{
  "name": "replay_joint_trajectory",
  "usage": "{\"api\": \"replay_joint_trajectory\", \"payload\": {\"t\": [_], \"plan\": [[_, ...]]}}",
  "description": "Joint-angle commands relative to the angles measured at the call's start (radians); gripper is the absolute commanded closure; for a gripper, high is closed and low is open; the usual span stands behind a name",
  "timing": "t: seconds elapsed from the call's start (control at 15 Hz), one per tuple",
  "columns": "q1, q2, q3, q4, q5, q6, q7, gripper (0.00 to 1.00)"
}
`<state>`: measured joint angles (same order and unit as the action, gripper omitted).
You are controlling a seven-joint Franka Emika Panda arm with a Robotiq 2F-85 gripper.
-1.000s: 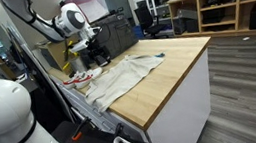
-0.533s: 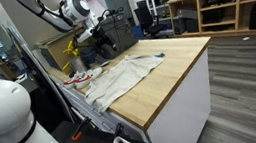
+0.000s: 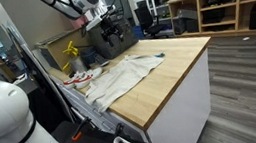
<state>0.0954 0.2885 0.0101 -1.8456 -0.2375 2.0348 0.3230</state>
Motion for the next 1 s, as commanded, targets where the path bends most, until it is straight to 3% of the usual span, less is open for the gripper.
{"api": "replay_joint_trajectory", "payload": {"t": [0.0,0.4,0.47,0.93], "plan": [[-0.043,0.080,-0.016,0.153,0.036,-0.077,-0.154,0.00],[-0.083,0.109,-0.018,0.234,0.069,-0.111,-0.284,0.00],[-0.073,0.107,-0.028,0.196,0.045,-0.063,-0.245,0.00],[-0.073,0.107,-0.026,0.211,0.051,-0.075,-0.258,0.00]]}}
